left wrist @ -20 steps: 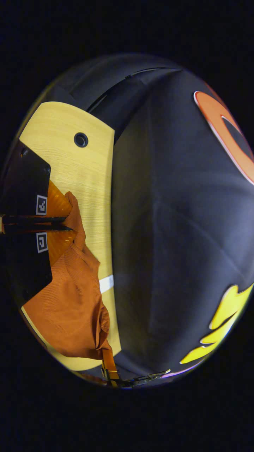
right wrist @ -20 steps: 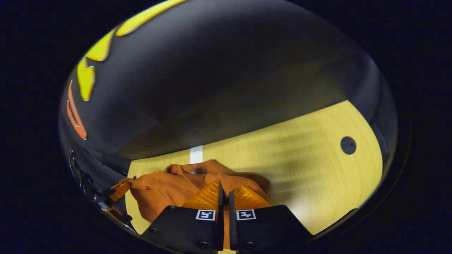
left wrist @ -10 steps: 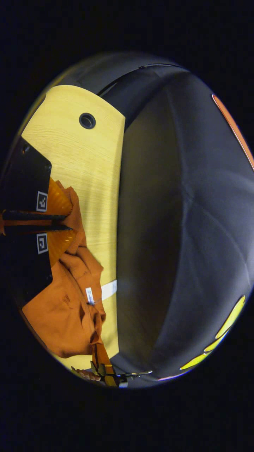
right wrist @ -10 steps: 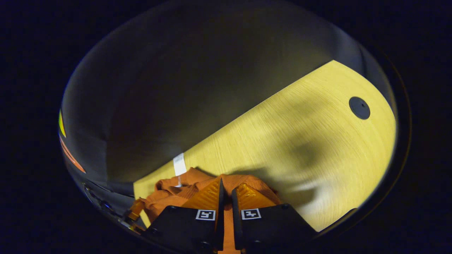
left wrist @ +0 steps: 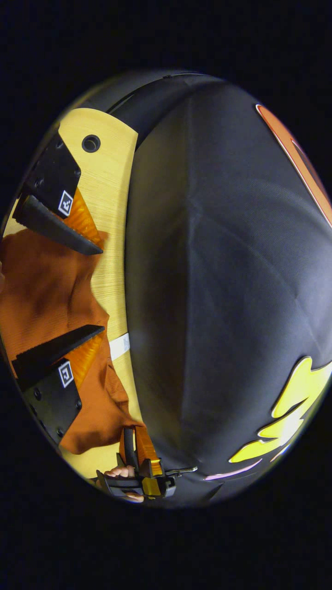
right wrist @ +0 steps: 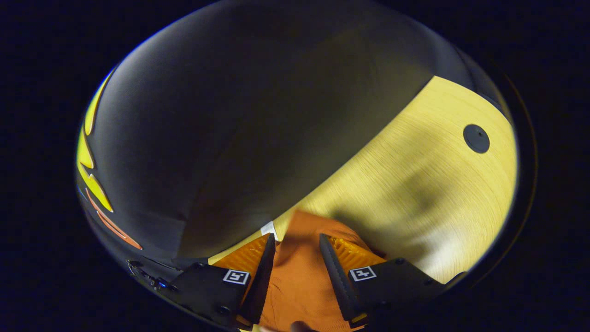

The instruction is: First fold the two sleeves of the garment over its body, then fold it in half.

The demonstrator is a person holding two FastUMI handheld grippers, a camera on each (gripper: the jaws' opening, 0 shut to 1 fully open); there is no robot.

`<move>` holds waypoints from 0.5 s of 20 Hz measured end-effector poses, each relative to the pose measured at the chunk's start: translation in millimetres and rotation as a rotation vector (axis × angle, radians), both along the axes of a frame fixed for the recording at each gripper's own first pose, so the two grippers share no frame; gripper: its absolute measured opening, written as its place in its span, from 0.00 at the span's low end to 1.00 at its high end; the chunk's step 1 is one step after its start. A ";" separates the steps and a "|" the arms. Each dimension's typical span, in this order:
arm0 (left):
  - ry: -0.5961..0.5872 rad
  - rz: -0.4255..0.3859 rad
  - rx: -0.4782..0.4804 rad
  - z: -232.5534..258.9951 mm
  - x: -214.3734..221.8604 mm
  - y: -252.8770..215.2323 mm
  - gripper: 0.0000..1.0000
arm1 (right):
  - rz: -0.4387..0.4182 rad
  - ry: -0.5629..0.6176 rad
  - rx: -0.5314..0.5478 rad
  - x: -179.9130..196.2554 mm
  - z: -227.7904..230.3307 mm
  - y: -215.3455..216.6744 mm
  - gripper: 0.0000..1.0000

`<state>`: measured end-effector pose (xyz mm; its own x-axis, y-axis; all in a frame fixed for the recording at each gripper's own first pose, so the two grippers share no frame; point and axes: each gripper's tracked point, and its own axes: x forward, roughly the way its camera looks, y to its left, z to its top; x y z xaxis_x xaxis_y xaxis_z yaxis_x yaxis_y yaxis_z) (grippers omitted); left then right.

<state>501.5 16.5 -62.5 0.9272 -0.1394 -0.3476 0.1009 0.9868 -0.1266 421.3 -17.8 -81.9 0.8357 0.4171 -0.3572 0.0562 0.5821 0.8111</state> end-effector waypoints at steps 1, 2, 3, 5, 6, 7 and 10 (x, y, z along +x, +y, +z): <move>0.002 0.013 0.009 4.7 -3.4 1.0 0.99 | -0.009 -0.020 -0.012 -1.4 10.9 -2.4 0.57; 0.002 0.038 0.020 8.4 -5.8 5.7 1.00 | -0.009 -0.043 -0.032 -5.5 21.0 -3.1 0.57; 0.004 0.055 0.018 14.3 -11.9 7.9 0.99 | -0.010 -0.065 -0.074 -9.1 29.7 -3.0 0.57; -0.009 0.086 -0.018 32.7 -27.6 11.7 0.99 | -0.006 -0.113 -0.166 -22.8 50.9 -8.1 0.66; -0.015 0.105 -0.036 42.8 -35.7 21.9 0.99 | -0.003 -0.142 -0.208 -32.0 65.1 -11.6 0.70; -0.021 0.127 -0.056 54.7 -47.3 26.7 0.99 | -0.001 -0.177 -0.250 -41.4 77.8 -14.1 0.83; -0.071 0.177 -0.071 94.3 -87.6 36.5 0.99 | -0.023 -0.250 -0.388 -82.1 114.9 -24.2 0.95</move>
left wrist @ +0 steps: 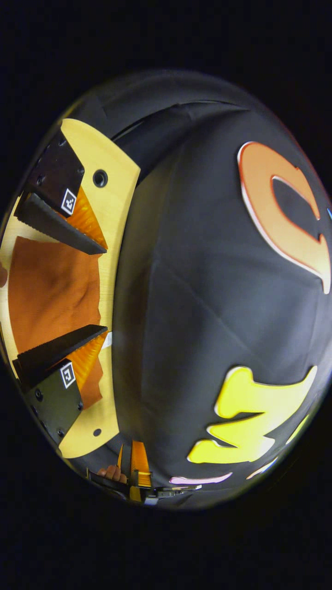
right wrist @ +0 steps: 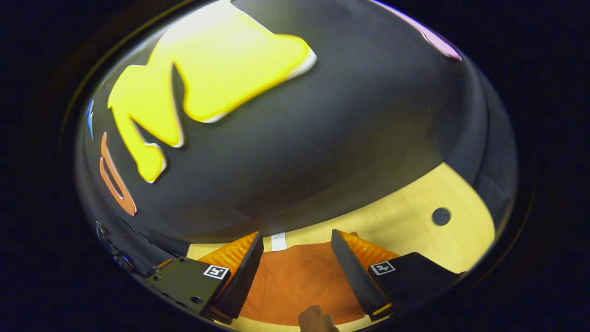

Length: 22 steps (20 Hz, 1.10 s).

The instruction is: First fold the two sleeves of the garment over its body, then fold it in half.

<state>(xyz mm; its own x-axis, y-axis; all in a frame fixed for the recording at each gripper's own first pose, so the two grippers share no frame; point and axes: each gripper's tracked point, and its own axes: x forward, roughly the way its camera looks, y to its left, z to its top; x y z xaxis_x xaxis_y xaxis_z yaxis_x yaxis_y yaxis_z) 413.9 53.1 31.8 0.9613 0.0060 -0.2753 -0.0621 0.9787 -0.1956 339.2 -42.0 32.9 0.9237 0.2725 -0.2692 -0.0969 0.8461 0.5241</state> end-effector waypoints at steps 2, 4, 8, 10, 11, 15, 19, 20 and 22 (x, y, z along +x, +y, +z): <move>-0.055 0.023 0.036 24.0 -32.9 -1.0 0.99 | -0.041 -0.048 -0.125 -33.0 17.0 -12.6 0.88; -0.101 -0.001 0.089 52.5 -67.1 -12.6 0.98 | -0.078 -0.121 -0.263 -70.6 32.0 -18.5 0.92; -0.134 -0.055 0.187 78.7 -127.6 -38.6 0.99 | -0.156 -0.241 -0.470 -161.7 58.1 -38.5 0.97; -0.168 -0.059 0.190 87.8 -160.7 -52.1 0.98 | -0.188 -0.285 -0.487 -204.7 66.7 -43.7 0.96; -0.173 -0.057 0.198 89.6 -177.2 -56.4 0.98 | -0.198 -0.295 -0.491 -224.0 65.7 -42.9 0.95; -0.172 -0.028 0.201 74.9 -223.9 -77.4 0.98 | -0.190 -0.312 -0.496 -267.9 55.0 -38.5 0.95; -0.136 -0.010 0.036 57.5 -260.0 -98.1 0.98 | -0.200 -0.323 -0.452 -311.9 35.4 -28.9 0.95; -0.137 -0.004 0.023 55.9 -262.0 -98.0 0.99 | -0.213 -0.325 -0.443 -321.2 31.8 -29.5 0.95; -0.134 0.018 0.034 56.8 -262.2 -93.5 0.98 | -0.229 -0.321 -0.441 -330.4 25.9 -30.8 0.95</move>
